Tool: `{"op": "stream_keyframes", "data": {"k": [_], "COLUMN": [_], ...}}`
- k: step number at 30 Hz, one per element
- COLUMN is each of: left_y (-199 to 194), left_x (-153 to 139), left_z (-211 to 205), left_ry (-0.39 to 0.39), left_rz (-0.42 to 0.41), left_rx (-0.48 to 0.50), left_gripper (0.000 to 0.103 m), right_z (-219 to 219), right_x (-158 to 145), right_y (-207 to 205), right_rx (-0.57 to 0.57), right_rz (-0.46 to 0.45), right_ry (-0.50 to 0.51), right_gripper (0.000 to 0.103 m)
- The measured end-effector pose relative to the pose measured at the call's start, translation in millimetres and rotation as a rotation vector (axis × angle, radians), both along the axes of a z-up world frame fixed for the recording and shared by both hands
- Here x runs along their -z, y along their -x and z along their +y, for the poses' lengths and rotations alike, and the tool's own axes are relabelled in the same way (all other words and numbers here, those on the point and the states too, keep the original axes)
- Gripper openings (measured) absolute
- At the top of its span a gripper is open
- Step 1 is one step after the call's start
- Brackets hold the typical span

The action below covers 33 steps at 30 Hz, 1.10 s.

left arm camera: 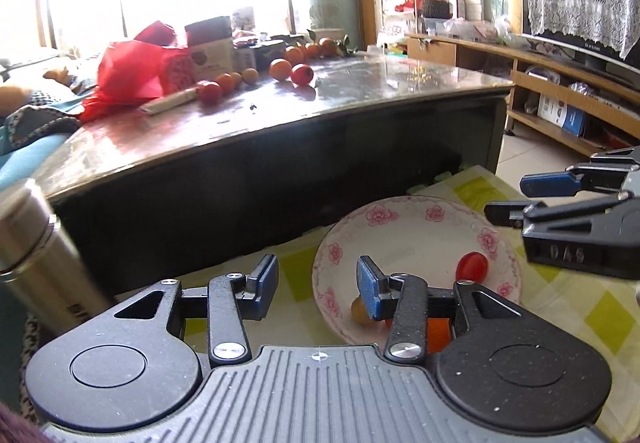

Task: Organize fruits
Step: 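Carry both fruits over the white bowl and open both tools to release them, then move both tools back toward the fruits left on the cloth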

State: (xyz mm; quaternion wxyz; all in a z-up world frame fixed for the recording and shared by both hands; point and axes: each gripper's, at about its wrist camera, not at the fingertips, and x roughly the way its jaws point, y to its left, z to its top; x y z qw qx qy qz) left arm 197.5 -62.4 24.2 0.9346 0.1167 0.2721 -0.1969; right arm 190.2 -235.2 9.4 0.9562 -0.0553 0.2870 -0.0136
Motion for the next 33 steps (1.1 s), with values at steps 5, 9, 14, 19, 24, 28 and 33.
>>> {"op": "stream_keyframes", "data": {"k": [5,9,14,19,24,28,33], "left_y": [26,45,68,81,80,76,73], "left_x": [-11,-15,-9,-1,3,12,19], "left_z": [14,20,29,43,59,70,74], "left_ry": [0.015,0.017,0.007,0.009,0.024,0.038,0.035], "left_rz": [-0.008,-0.001,0.038,0.074,0.098,0.129,0.144], "left_rx": [0.006,0.021,0.045,0.033,-0.002,-0.023,-0.007], "left_gripper": [0.054,0.057,0.057,0.058,0.059,0.059,0.059], "right_z": [2,15,31,55,85,98,102], "right_x": [-10,-12,-8,8,29,44,59], "right_y": [20,39,67,87,92,82,69], "right_rx": [-0.001,-0.028,-0.071,-0.150,-0.263,-0.317,-0.334], "right_rz": [0.008,0.022,0.049,0.123,0.170,0.188,0.187], "right_ry": [-0.028,-0.011,-0.008,-0.023,0.022,0.050,0.062], "right_gripper": [0.046,0.046,0.046,0.047,0.052,0.053,0.054]}}
